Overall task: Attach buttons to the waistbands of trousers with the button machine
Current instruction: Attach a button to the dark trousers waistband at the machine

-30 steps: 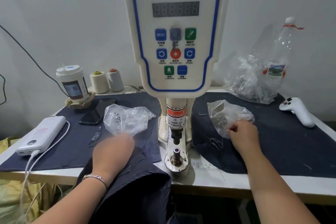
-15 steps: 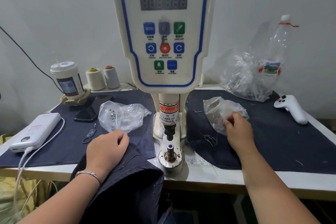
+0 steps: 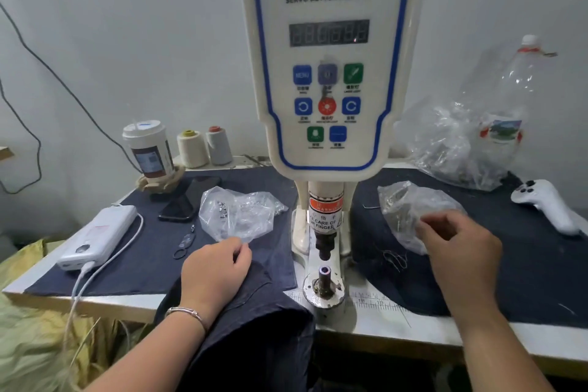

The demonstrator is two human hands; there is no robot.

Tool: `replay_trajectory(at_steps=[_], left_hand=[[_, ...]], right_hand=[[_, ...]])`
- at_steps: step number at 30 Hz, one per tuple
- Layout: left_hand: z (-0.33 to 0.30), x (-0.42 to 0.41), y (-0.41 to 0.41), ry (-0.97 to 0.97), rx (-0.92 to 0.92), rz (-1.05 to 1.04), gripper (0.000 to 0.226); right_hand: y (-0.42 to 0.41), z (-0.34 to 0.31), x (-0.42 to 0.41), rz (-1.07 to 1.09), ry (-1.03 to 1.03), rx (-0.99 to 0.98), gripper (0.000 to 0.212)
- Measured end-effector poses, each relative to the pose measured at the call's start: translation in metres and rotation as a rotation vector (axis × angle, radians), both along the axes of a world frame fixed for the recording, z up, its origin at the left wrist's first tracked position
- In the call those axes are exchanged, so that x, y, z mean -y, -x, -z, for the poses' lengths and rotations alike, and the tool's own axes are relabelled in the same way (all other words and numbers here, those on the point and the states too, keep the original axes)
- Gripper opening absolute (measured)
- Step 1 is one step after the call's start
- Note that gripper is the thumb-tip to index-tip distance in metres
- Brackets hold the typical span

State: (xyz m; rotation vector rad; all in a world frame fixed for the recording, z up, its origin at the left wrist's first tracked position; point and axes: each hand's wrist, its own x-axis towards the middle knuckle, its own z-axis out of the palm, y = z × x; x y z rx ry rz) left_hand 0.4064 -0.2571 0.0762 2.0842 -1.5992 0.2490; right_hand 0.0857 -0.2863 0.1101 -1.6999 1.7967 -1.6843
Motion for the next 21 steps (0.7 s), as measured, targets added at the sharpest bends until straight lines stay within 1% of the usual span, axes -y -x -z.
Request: replay_trajectory(at_steps=[1, 3, 4, 5, 8, 11, 14, 21], left_hand=[[0.0, 0.0, -0.001, 0.001, 0.004, 0.003, 0.039], [0.001, 0.0, -0.002, -0.001, 0.009, 0.005, 0.039], [0.001, -0.001, -0.002, -0.001, 0.011, 0.007, 0.038], [0.001, -0.001, -0.002, 0.001, 0.011, 0.009, 0.038], [0.002, 0.0, -0.002, 0.0, 0.009, 0.011, 0.038], [0.002, 0.0, -0.002, -0.006, 0.002, 0.011, 0.039], [0.002, 0.0, -0.002, -0.006, -0.002, 0.009, 0.04], [0.001, 0.001, -0.002, 0.007, -0.007, -0.003, 0.039]], right_hand=[[-0.011, -0.006, -0.012, -0.094, -0.012, 0.144, 0.009], [-0.035, -0.013, -0.033, -0.295, -0.123, 0.464, 0.013], [-0.046, -0.013, -0.042, -0.375, -0.197, 0.57, 0.014], [-0.056, -0.011, -0.05, -0.431, -0.268, 0.617, 0.015], [-0.074, -0.009, -0.062, -0.508, -0.414, 0.665, 0.014], [-0.082, -0.011, -0.063, -0.523, -0.51, 0.698, 0.012], [-0.085, -0.014, -0.06, -0.546, -0.548, 0.714, 0.011], [-0.086, -0.016, -0.057, -0.592, -0.623, 0.839, 0.008]])
